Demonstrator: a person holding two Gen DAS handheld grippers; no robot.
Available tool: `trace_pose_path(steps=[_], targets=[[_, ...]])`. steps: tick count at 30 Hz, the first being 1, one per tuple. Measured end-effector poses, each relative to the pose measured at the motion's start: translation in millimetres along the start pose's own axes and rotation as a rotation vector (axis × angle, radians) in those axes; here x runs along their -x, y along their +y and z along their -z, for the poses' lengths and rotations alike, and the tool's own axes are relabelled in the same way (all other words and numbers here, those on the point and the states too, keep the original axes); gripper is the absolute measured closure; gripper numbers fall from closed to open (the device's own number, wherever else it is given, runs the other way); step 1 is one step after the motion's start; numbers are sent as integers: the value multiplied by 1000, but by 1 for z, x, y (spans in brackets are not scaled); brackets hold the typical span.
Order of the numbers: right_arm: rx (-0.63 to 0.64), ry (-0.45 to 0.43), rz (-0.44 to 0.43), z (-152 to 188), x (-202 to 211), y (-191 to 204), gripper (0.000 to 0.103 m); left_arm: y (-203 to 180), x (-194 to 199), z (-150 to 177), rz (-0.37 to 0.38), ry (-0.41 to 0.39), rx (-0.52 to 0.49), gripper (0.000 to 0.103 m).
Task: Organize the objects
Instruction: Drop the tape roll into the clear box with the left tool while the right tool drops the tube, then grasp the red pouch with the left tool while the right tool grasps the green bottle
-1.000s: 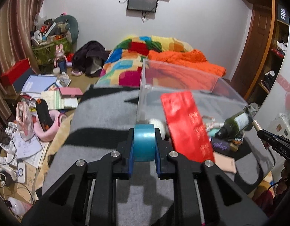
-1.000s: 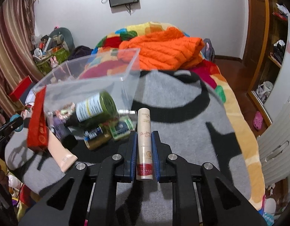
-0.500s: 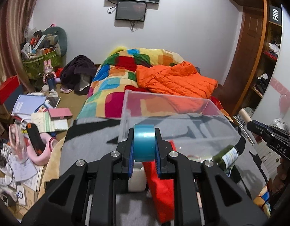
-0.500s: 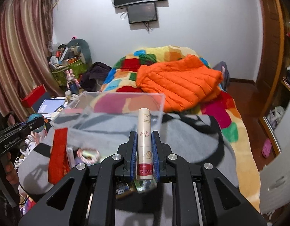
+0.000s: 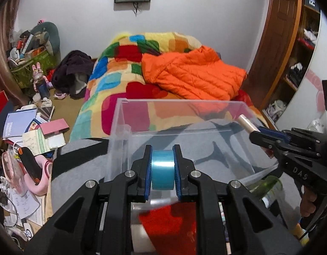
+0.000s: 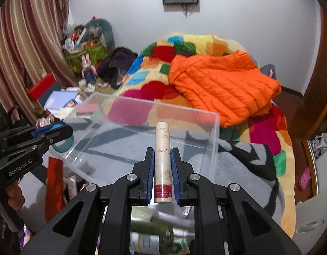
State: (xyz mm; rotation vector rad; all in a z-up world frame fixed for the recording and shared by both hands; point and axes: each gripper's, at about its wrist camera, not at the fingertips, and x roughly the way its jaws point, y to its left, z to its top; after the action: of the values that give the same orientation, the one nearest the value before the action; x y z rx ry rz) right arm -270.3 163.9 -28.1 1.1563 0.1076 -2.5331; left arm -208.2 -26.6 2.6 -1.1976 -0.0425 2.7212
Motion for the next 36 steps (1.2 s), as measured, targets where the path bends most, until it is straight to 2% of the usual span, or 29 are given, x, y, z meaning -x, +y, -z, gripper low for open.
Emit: trace_pose_path(steps=[4,13,15,18,21,23,26,29,32,36], targets=[[12,73,-8,-3,-23,-2,89,1,-21,-5,21,70,2,86],[37,136,7,-1,-38,-3,89,-3,-21,-5,28,68,-13,85],[43,146,3,-1,-37,-2,89,-4,-16,-6,27,59,-13,81],[40,139,3,-1,-31,-1,86,-4,-2,-5,13,27,-14,65],[36,120,-10,0,-19,-2,78,-6,14,-3,-5,-14,-22,49],[39,92,-6,2,-7,-2,68,-7,28,2,-19,-48,-24,34],[41,41,2,8,15,-1,55,-9,46,13,-35,-84,-23,22],[34,-5,-8,17,37,-2,42,-10,59,29,-50,-104,-17,14],[29,-36,0,29,53,-1,38,-15,67,47,-78,-119,-27,11],[31,-52,9,47,64,5,36,-20,66,69,-96,-97,-34,8]])
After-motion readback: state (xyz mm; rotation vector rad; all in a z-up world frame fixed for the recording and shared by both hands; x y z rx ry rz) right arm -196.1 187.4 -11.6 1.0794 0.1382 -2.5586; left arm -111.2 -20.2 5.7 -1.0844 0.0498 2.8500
